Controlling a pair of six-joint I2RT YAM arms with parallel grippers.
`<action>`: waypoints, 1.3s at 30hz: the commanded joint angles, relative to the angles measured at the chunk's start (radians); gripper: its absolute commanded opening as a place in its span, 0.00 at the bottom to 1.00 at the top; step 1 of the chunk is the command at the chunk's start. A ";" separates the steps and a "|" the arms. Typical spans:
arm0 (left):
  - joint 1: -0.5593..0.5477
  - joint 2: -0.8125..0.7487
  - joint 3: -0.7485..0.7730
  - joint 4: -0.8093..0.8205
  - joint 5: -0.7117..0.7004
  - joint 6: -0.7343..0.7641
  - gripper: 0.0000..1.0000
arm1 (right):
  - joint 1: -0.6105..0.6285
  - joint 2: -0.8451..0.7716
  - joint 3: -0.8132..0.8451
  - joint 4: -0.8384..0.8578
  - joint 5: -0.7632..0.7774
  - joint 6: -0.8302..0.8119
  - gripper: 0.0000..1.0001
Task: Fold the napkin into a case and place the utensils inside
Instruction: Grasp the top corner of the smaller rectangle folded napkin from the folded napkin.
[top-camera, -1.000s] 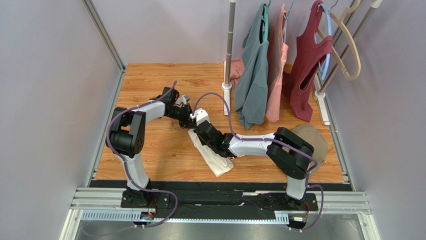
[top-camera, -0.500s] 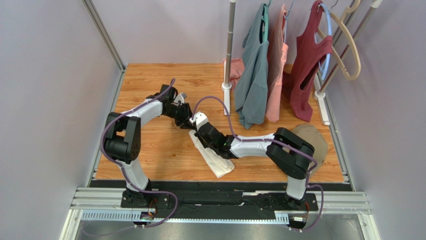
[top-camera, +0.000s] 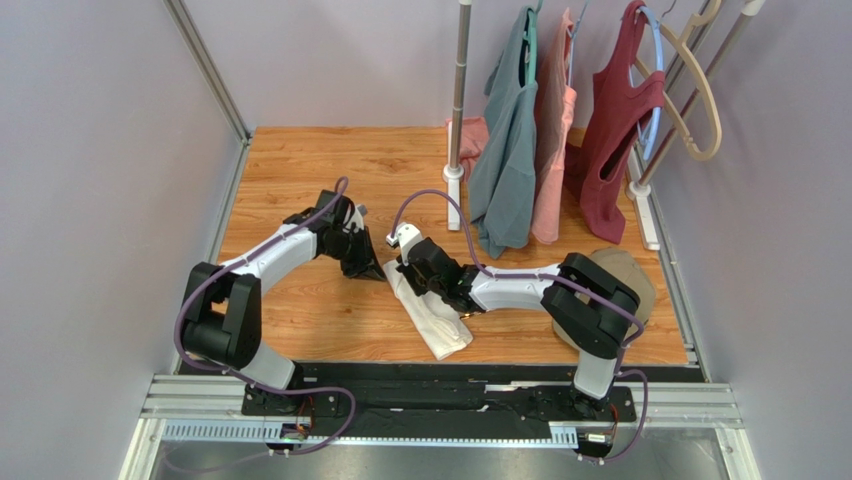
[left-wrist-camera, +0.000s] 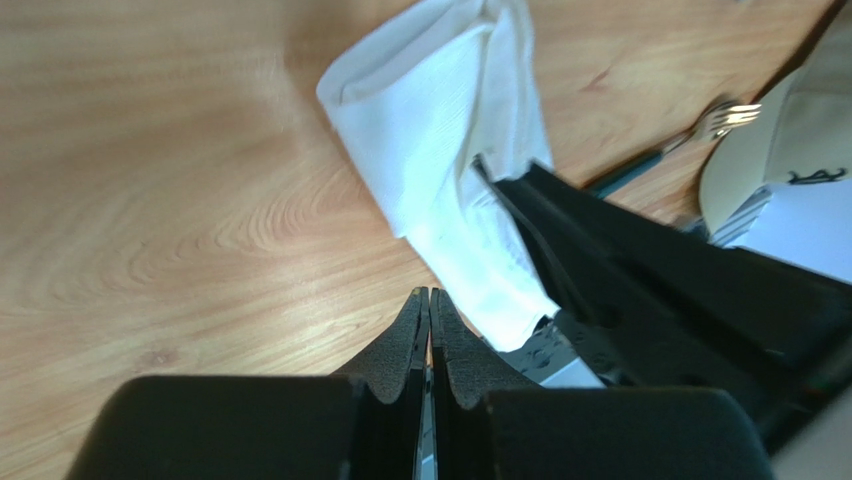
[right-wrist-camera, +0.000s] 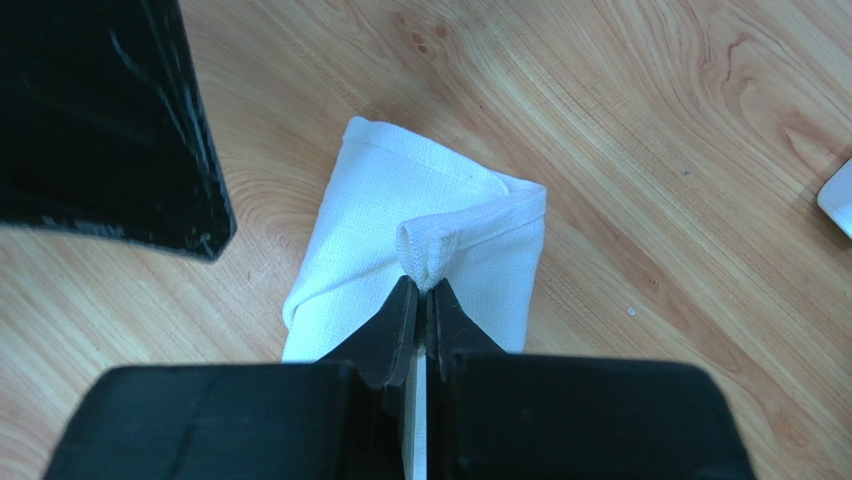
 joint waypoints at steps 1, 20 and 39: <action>-0.006 0.016 -0.027 0.106 0.029 -0.068 0.08 | -0.013 -0.067 0.024 -0.041 -0.066 -0.025 0.00; -0.044 0.220 -0.012 0.266 0.043 -0.187 0.08 | -0.081 -0.078 0.153 -0.323 -0.323 -0.145 0.00; -0.044 0.206 -0.016 0.269 0.003 -0.204 0.05 | -0.092 -0.003 0.239 -0.582 -0.419 -0.211 0.00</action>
